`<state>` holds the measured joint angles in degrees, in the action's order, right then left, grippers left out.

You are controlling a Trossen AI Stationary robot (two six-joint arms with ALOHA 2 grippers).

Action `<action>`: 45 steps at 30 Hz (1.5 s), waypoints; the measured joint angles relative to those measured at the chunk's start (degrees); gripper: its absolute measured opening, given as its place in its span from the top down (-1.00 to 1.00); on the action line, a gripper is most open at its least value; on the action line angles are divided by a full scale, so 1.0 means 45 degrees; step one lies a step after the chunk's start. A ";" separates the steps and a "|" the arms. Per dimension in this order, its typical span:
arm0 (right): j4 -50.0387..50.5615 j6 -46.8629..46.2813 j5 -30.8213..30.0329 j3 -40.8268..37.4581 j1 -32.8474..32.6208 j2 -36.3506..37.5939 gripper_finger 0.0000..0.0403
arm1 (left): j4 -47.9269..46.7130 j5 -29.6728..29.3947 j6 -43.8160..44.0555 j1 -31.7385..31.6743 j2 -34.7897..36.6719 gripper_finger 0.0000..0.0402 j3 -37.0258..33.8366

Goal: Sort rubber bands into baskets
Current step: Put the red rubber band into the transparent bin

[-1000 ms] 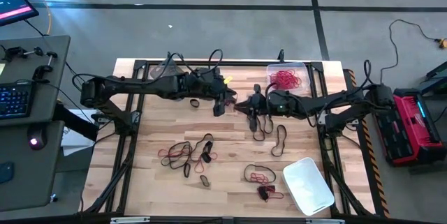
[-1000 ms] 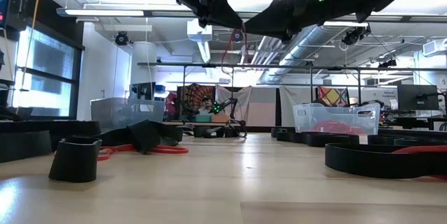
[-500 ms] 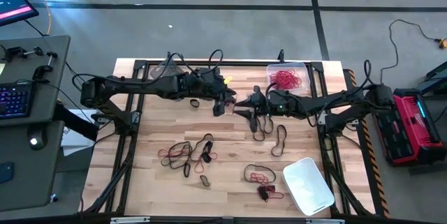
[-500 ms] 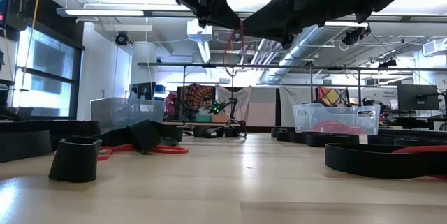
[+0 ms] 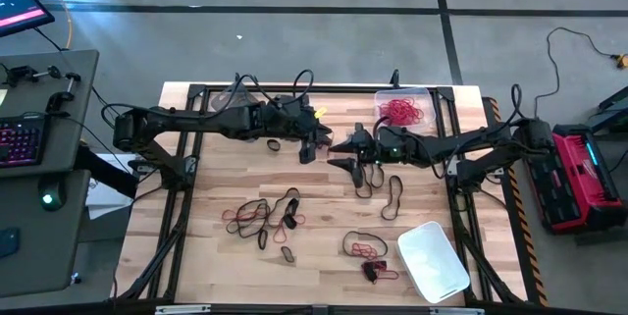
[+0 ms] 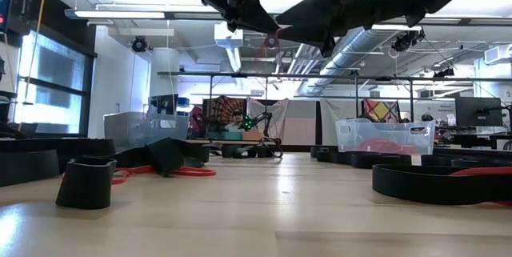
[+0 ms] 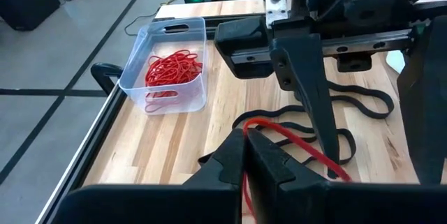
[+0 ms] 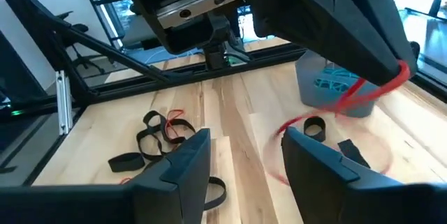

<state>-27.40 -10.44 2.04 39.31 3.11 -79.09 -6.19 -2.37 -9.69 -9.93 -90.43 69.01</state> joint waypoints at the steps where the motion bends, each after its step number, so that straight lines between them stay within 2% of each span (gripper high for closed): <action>1: -0.0045 -0.0005 -0.0170 0.0000 0.0000 0.0000 0.17 | 0.0002 0.0000 0.0000 0.0005 0.0000 1.00 0.0000; 9: 0.0162 0.0087 -0.2252 0.0000 0.0310 0.0000 0.17 | 0.0005 0.0260 0.0005 0.0226 0.0000 1.00 0.0000; 17: 0.0228 0.1214 -0.2008 0.0000 0.0476 0.0000 0.21 | 0.0024 0.0806 0.0087 0.0228 0.0000 1.00 0.0000; 20: 0.0242 0.1321 -0.2000 0.0000 0.0466 0.0000 0.40 | 0.0019 0.0806 0.0141 0.0228 0.0000 1.00 0.0000; 24: 0.0338 0.1332 -0.2000 0.0000 0.0471 0.0000 0.86 | 0.0010 0.0811 0.0335 0.0228 0.0000 1.00 0.0000; 26: 0.0340 0.1425 -0.2001 0.0000 0.0471 0.0000 0.95 | -0.0043 0.0811 0.0335 0.0228 0.0000 0.97 0.0000; 31: 0.0571 0.1419 -0.2155 0.0000 0.0579 0.0170 0.97 | -0.0324 0.0808 0.0325 0.0228 0.0000 0.79 0.0000; 36: 0.1805 0.1360 -0.3244 0.0000 0.1031 0.1063 0.99 | -0.0348 0.0796 0.0330 0.0228 0.0000 0.53 -0.0005; 45: 0.5401 0.1666 -0.6731 0.0000 0.2608 0.3570 1.00 | -0.0087 0.0972 0.0335 0.0306 0.0000 0.20 -0.0015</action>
<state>-3.09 -2.94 -28.25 39.31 14.85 -63.02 -6.59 2.00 -8.19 -8.56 -90.43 68.95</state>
